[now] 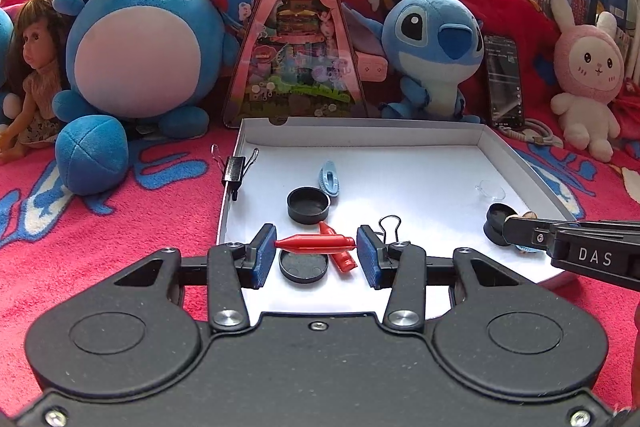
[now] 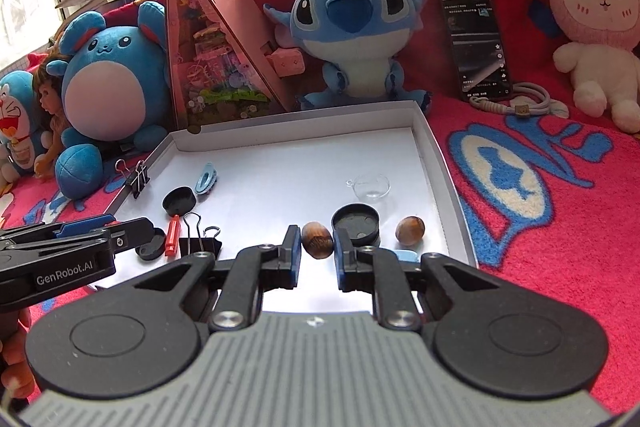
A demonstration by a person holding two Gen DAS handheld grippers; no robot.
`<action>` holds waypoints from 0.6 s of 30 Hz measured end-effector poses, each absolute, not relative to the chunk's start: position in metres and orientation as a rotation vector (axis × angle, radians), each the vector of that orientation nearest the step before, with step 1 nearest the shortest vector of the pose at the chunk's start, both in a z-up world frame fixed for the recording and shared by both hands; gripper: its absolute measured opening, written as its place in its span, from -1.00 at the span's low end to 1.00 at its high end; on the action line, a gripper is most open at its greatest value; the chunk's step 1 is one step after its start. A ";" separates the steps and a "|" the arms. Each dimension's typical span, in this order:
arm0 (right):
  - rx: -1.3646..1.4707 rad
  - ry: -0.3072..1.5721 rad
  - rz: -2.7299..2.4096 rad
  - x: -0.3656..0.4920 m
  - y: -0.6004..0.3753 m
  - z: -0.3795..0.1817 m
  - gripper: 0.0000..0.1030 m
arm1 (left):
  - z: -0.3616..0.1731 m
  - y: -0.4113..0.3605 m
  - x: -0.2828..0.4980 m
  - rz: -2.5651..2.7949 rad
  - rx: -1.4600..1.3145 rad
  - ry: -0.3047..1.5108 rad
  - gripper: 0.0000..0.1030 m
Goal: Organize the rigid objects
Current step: 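Carry the red marker and walnut into the white tray with both grippers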
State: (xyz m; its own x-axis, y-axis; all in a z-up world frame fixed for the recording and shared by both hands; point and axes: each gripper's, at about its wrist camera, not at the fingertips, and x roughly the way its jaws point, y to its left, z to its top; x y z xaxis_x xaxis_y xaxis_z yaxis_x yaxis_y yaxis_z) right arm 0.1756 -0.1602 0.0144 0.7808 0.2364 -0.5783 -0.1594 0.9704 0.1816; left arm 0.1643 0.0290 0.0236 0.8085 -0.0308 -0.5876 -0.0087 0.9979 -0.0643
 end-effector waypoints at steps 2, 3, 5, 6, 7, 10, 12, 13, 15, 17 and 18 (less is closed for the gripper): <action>0.122 0.649 0.211 0.178 -0.158 0.011 -0.58 | 0.020 0.028 0.167 -0.011 -0.066 0.634 -0.19; 0.119 0.651 0.209 0.179 -0.157 0.010 -0.58 | 0.018 0.027 0.167 -0.011 -0.064 0.635 -0.19; 0.114 0.655 0.204 0.181 -0.155 0.008 -0.58 | 0.017 0.027 0.169 -0.007 -0.060 0.637 -0.19; 0.112 0.657 0.202 0.181 -0.155 0.007 -0.58 | 0.016 0.027 0.170 -0.005 -0.059 0.638 -0.19; 0.110 0.658 0.200 0.182 -0.154 0.007 -0.58 | 0.016 0.027 0.170 -0.004 -0.059 0.640 -0.19; 0.105 0.664 0.192 0.184 -0.154 0.005 -0.58 | 0.015 0.027 0.172 0.000 -0.060 0.646 -0.18; 0.104 0.669 0.187 0.185 -0.155 0.003 -0.58 | 0.013 0.027 0.172 0.002 -0.058 0.650 -0.18; 0.103 0.671 0.185 0.186 -0.155 0.003 -0.58 | 0.013 0.026 0.173 0.002 -0.056 0.653 -0.18; 0.100 0.675 0.181 0.186 -0.155 0.001 -0.58 | 0.011 0.026 0.174 0.004 -0.056 0.656 -0.18; 0.094 0.678 0.178 0.187 -0.154 -0.001 -0.58 | 0.010 0.025 0.175 0.005 -0.058 0.656 -0.18; 0.092 0.680 0.176 0.187 -0.154 -0.002 -0.58 | 0.010 0.025 0.175 0.005 -0.060 0.656 -0.18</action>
State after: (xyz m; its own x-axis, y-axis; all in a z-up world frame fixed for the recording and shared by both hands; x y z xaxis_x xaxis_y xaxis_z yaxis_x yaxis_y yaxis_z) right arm 0.1868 -0.1542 -0.0015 0.7636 0.1918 -0.6165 -0.1321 0.9811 0.1415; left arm 0.1749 0.0252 0.0102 0.7927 -0.0144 -0.6094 -0.0235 0.9983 -0.0542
